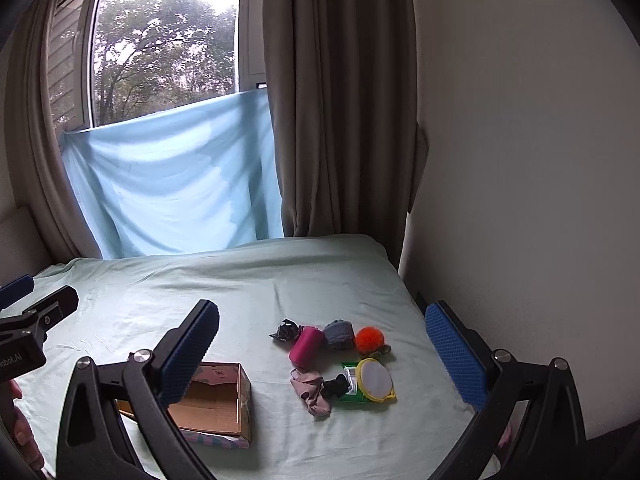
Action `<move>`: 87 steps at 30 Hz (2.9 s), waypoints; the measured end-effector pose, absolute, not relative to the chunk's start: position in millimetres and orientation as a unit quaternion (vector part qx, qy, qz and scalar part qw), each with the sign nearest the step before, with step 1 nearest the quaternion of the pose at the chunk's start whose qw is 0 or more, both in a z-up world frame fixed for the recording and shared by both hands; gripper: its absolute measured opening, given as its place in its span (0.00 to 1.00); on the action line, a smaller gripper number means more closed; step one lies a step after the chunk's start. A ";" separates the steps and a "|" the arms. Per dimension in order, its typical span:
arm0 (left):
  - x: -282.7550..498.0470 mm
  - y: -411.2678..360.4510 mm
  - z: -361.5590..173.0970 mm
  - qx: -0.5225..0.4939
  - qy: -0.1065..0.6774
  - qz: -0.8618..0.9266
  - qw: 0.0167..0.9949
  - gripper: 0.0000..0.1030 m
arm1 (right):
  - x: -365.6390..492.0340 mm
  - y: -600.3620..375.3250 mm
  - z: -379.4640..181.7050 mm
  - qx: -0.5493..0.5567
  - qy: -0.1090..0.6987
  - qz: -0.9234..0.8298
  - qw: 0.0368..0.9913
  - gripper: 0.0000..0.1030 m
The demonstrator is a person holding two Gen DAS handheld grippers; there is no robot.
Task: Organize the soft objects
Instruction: 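Grasp the pink pouch with the left tool while the right grasps the mesh pad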
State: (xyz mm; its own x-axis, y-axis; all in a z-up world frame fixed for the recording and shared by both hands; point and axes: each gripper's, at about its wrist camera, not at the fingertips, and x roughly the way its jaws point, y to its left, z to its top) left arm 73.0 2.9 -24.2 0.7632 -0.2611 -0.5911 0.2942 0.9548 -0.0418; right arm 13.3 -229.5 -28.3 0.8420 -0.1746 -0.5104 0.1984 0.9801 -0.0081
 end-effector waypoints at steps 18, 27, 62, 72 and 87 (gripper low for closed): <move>268.9 -130.1 -202.5 0.082 0.457 -0.328 0.822 0.99 | 85.0 -329.0 -182.5 0.189 0.375 -0.223 0.880 1.00; 333.4 -191.7 -311.4 0.121 0.531 -0.356 0.760 0.99 | 137.0 -383.1 -267.1 0.233 0.427 -0.223 0.845 1.00; 372.9 -254.5 -454.0 0.197 0.606 -0.354 0.684 0.35 | 192.6 -431.4 -425.0 0.326 0.472 -0.179 0.799 0.68; 351.4 -244.3 -415.4 0.179 0.583 -0.362 0.705 0.33 | 194.8 -416.5 -407.8 0.300 0.466 -0.166 0.816 0.30; 316.1 -222.7 -354.9 0.144 0.563 -0.359 0.731 0.32 | 183.4 -413.6 -383.7 0.299 0.459 -0.142 0.825 0.11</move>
